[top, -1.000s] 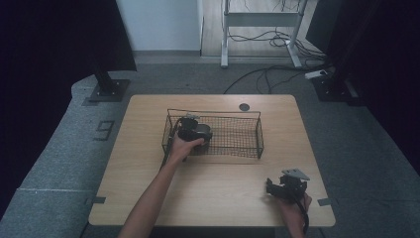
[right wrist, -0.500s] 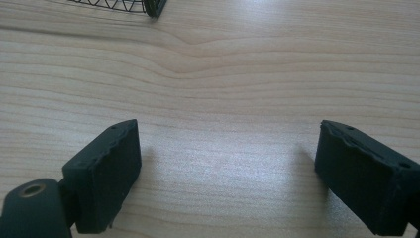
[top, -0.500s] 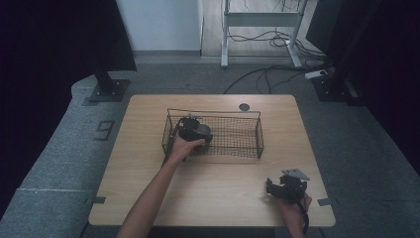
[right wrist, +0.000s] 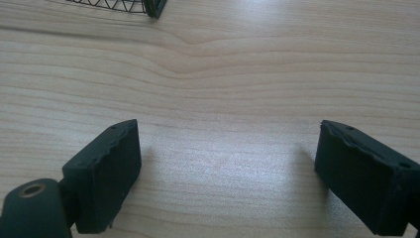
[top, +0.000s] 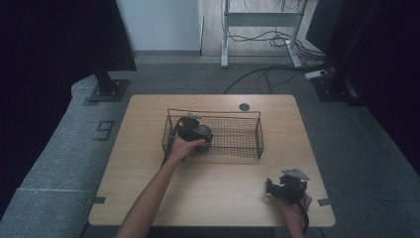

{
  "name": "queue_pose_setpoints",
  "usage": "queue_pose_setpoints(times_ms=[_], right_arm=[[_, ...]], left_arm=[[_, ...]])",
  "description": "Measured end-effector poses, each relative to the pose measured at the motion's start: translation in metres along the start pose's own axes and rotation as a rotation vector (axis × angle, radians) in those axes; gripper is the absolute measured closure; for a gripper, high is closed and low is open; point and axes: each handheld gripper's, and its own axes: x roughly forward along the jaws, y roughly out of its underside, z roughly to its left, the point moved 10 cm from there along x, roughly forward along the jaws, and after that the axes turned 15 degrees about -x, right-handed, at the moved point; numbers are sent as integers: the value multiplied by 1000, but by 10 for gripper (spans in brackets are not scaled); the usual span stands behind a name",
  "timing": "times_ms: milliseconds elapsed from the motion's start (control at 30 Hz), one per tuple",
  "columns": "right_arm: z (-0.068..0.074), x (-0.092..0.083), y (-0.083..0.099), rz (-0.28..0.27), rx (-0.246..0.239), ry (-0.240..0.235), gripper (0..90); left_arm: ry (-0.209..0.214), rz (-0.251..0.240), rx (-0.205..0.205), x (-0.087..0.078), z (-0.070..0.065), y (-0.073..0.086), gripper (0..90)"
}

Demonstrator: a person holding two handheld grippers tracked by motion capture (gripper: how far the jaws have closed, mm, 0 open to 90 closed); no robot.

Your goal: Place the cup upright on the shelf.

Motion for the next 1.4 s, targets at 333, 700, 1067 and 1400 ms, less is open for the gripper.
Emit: queue_pose_setpoints(times_ms=[333, 700, 1067, 1400], right_arm=[[0, 0, 0, 0, 0, 0, 106], [0, 0, 0, 0, 0, 0, 107], [0, 0, 0, 1, 0, 0, 106], [0, 0, 0, 1, 2, 0, 106]], left_arm=[[39, -78, 0, -27, -3, -11, 52], [100, -150, -1, -59, -13, -9, 61], [168, -206, 39, -100, -16, 18, 70], [205, -218, 55, -125, -6, 55, 76]])
